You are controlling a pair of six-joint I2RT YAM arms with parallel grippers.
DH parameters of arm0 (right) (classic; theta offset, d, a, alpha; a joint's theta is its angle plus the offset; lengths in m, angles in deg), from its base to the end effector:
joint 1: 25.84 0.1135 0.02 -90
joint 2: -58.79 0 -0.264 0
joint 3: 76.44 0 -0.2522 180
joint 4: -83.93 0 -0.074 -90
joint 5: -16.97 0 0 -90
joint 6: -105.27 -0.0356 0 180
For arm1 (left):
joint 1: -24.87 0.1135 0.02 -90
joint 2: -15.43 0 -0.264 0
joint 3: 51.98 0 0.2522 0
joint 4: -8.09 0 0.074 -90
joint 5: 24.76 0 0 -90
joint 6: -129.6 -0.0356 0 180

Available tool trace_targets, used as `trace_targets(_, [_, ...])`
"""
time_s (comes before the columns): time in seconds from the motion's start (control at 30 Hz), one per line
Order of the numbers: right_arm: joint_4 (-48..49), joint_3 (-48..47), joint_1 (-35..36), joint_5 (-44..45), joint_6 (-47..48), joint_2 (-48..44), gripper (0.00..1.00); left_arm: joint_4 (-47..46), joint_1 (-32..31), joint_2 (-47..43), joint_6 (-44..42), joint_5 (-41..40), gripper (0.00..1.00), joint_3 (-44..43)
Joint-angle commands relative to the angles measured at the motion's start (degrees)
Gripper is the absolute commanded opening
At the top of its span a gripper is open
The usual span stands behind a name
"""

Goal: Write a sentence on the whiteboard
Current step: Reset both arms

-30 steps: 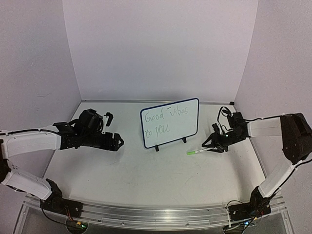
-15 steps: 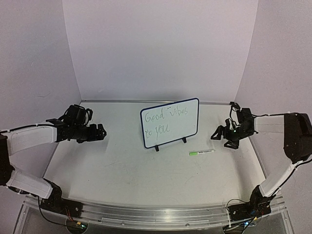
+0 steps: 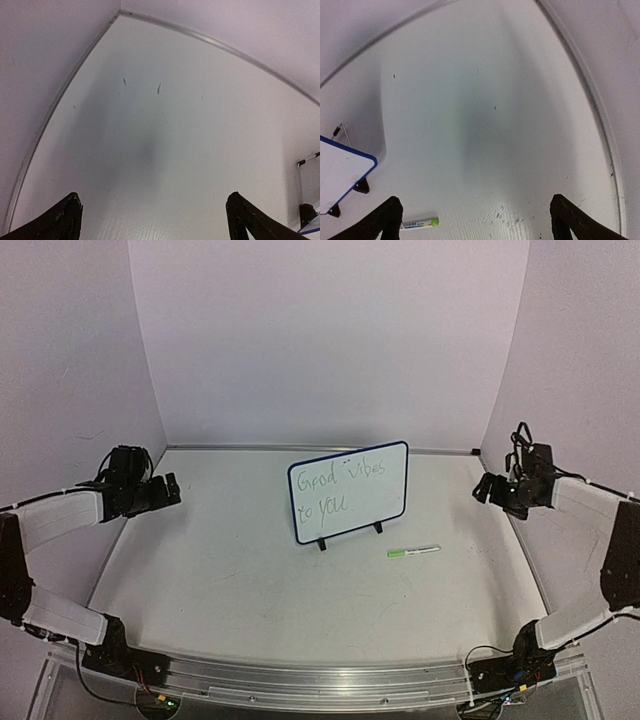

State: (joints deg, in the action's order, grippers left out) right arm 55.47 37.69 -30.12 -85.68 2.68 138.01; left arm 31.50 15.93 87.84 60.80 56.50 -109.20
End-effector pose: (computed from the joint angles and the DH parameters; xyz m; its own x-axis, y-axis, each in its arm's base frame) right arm 0.2968 -0.0144 0.2421 -0.6684 0.2633 -0.6956 0.0571 0.9507 0.3050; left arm 0.2665 -0.0364 0.2310 -0.5877 -0.2694 -0.7629 -0.1890 0.9626 -0.1942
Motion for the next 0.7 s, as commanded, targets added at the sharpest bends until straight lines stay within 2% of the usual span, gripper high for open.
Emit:
trace_targets(0.0, [8.84,5.5,-0.03,5.31,2.9,-10.24,0.98,-9.0,0.12,-7.89,-4.02,-10.0,0.99,1.46])
trace_targets(0.17, [17.95,14.79,-0.03,7.9,4.47,-17.84,0.98,-17.16,0.13,-13.72,-6.2,-11.97,0.99,11.41])
trace_targets(0.4, [32.59,29.41,-0.03,13.42,2.75,-24.93,0.98,-18.85,0.07,-13.6,-3.95,-17.6,0.99,18.63])
trace_targets(0.67, [34.78,34.24,-0.03,16.3,2.94,-27.42,0.98,-19.39,0.1,-12.34,-6.88,-18.63,0.99,19.08])
